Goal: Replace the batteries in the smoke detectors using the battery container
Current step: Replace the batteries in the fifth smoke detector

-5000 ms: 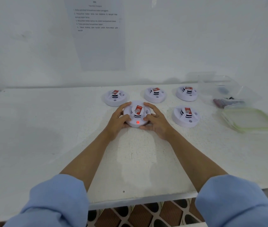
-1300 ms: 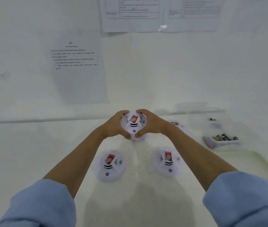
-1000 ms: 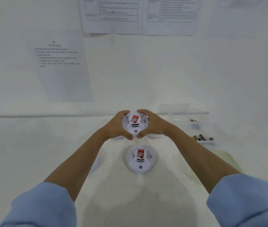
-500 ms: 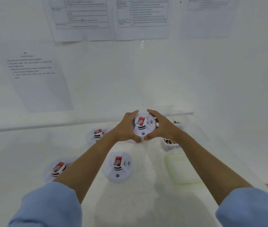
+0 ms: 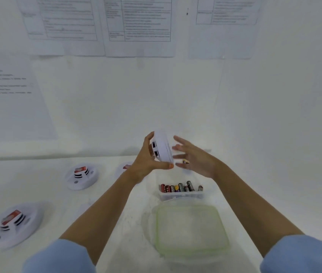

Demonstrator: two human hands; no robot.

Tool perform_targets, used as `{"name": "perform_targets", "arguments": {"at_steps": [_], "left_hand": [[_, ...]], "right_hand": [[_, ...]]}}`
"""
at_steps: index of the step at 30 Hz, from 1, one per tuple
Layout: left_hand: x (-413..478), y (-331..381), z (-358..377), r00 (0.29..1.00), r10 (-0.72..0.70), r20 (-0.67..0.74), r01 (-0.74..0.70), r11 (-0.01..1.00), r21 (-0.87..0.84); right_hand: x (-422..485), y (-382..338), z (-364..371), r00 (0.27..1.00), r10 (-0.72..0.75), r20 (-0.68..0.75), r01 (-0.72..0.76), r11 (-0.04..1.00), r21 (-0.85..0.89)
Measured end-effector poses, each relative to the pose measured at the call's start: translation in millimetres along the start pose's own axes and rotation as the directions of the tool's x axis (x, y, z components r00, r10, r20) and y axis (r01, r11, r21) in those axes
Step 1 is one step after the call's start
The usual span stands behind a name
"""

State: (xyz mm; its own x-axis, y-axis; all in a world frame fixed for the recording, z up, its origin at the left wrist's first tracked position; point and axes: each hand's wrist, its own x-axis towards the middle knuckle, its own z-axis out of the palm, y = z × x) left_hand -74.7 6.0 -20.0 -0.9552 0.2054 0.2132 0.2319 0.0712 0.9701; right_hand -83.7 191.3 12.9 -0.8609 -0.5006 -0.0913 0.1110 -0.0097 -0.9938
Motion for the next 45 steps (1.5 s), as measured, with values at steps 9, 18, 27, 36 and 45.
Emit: {"name": "perform_targets", "arguments": {"at_steps": [9,18,27,36,45], "left_hand": [[8.1,-11.2,7.4,0.993,0.101,-0.055,-0.096,0.991,0.096],[-3.2,-19.3,2.9,0.979,0.192,-0.072,-0.173,0.961,0.215],[-6.0,-21.9,-0.5,0.983,0.174,-0.062,-0.153,0.954,0.258],[-6.3,-22.9,-5.4,0.977,0.202,-0.072,-0.177,0.949,0.262],[-7.3,-27.6,-8.4,0.968,0.243,-0.066,-0.228,0.958,0.174]], "right_hand": [[15.2,14.4,-5.7,1.0,-0.016,-0.005,0.016,0.978,0.206],[16.0,21.2,-2.7,0.998,-0.009,-0.059,0.013,0.998,0.065],[12.6,24.5,-0.7,0.998,-0.023,-0.052,0.023,1.0,-0.001],[14.6,23.0,1.9,1.0,-0.016,-0.023,0.015,0.999,-0.053],[19.2,4.3,12.0,0.895,-0.441,0.064,0.315,0.525,-0.791]]}}
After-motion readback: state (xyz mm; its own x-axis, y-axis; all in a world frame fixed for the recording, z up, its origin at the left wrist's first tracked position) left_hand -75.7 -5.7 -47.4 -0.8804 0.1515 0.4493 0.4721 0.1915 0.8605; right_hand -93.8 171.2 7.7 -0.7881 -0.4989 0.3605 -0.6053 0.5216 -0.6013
